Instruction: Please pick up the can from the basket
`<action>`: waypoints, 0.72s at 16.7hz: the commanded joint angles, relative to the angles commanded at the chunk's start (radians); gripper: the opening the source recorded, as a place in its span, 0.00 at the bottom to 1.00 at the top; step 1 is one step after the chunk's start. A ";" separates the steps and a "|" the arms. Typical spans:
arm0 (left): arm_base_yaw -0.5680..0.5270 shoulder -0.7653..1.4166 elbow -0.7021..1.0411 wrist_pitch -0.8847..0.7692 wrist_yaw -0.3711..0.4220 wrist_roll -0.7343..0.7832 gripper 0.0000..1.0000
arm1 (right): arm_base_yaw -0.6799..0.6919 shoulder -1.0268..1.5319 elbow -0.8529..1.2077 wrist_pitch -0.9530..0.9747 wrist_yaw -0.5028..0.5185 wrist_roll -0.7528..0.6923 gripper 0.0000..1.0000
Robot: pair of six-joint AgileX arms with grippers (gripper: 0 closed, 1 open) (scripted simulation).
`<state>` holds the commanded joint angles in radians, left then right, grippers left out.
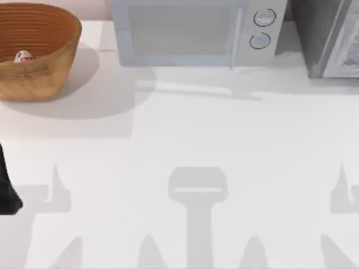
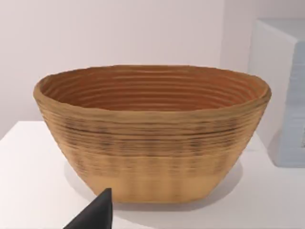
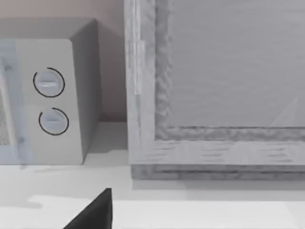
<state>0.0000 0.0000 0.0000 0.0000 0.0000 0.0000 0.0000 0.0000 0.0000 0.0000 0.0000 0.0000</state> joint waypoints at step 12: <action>0.006 0.512 0.468 -0.198 0.032 -0.021 1.00 | 0.000 0.000 0.000 0.000 0.000 0.000 1.00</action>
<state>0.0064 0.5122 0.4683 -0.1984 0.0315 -0.0214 0.0000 0.0000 0.0000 0.0000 0.0000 0.0000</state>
